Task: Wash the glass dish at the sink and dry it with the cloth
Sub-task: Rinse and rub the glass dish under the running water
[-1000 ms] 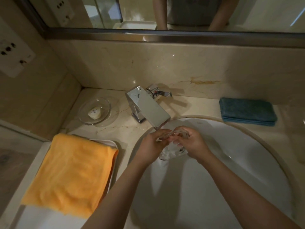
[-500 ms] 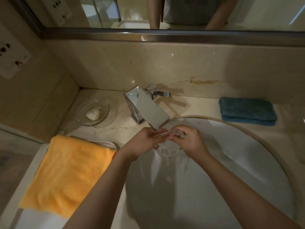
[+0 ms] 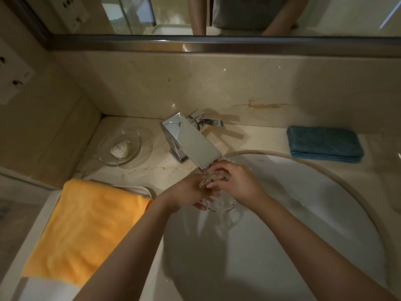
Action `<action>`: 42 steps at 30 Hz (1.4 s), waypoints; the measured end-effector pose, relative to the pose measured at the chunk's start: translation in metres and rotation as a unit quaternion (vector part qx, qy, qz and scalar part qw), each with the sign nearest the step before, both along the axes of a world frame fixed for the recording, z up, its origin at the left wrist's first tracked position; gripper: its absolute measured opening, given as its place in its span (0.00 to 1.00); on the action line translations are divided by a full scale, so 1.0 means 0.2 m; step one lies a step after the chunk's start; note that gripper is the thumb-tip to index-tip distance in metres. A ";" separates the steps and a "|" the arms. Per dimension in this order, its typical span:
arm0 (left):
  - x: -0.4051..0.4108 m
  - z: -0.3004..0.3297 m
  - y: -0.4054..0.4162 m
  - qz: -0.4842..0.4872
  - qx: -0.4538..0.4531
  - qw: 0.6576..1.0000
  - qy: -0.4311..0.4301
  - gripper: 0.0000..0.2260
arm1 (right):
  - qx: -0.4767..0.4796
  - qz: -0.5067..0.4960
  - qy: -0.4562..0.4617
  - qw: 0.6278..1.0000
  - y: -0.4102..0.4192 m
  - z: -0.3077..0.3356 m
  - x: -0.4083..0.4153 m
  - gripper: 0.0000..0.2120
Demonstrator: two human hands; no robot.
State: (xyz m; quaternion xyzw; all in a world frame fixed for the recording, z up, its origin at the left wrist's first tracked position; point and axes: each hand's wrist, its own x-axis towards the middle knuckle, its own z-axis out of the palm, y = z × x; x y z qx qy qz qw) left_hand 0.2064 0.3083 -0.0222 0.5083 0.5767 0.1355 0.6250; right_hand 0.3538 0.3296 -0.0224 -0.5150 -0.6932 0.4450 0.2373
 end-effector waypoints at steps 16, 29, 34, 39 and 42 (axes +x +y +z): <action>0.05 -0.12 -0.13 0.197 -0.046 0.950 -0.237 0.07 | -0.071 -0.146 0.241 0.957 -0.02 -0.11 0.02 0.13; 0.13 -0.08 -0.12 0.325 -0.053 0.922 -0.202 0.15 | -0.356 -0.066 0.414 0.835 -0.10 -0.10 0.02 0.24; 0.18 -0.14 -0.08 0.316 0.193 0.910 0.186 0.18 | -0.395 -0.127 0.460 0.785 -0.13 -0.13 -0.02 0.17; 0.30 -0.13 -0.19 0.119 0.297 0.898 0.303 0.24 | -0.389 -0.192 0.409 0.803 -0.14 -0.16 0.02 0.21; 0.36 -0.13 -0.25 -0.118 0.288 0.880 0.358 0.26 | -0.386 -0.202 0.351 0.829 -0.15 -0.16 0.03 0.23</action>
